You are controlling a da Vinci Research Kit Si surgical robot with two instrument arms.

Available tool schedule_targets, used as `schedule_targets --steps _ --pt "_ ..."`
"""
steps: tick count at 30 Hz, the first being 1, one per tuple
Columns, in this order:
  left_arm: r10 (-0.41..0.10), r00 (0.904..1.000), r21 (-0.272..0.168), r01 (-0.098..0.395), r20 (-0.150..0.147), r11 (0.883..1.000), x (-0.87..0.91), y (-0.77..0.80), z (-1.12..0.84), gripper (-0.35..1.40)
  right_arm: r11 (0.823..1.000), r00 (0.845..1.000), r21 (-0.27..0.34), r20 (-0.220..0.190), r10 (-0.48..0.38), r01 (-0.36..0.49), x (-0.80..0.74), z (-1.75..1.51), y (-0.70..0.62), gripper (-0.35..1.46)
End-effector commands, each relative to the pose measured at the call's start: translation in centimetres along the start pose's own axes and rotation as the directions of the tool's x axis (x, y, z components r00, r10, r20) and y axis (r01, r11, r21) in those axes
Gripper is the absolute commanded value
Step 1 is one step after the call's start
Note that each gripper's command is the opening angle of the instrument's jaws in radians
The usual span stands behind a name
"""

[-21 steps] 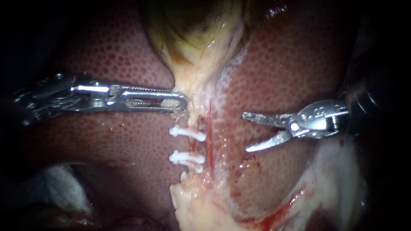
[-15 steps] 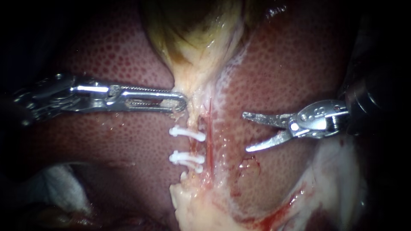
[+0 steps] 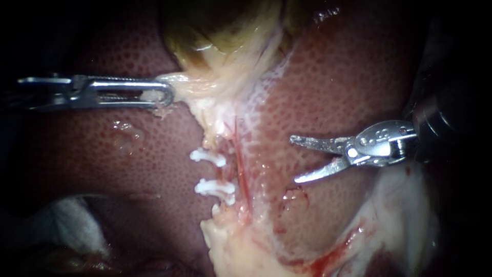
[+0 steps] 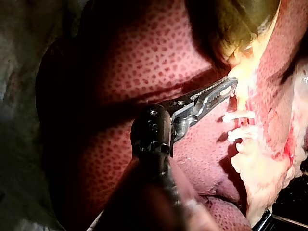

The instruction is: Go to the cutting position left tube

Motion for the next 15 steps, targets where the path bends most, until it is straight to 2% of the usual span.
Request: schedule_targets --steps 1,9,11,15 --pt "0.0 1.0 0.001 0.0 -0.002 1.0 0.01 0.01 -0.02 -0.35 1.0 1.0 0.0 0.0 0.003 -0.003 0.0 0.0 0.0 1.44" --pt "0.003 0.9999 0.01 -0.003 -0.011 1.0 0.01 0.05 -0.02 -0.35 0.999 0.999 -0.001 -0.002 0.036 -0.036 -0.02 0.08 -0.03 1.44" --pt "0.003 0.9999 0.012 -0.003 -0.012 1.0 0.0 0.06 -0.02 -0.35 0.999 0.999 0.006 -0.006 0.051 -0.051 -0.05 0.17 -0.05 1.44" --pt "0.003 0.9999 0.013 -0.003 -0.013 1.0 -0.01 0.08 0.0 -0.35 0.997 0.997 0.019 0.012 0.072 -0.072 -0.13 0.4 -0.1 1.44"
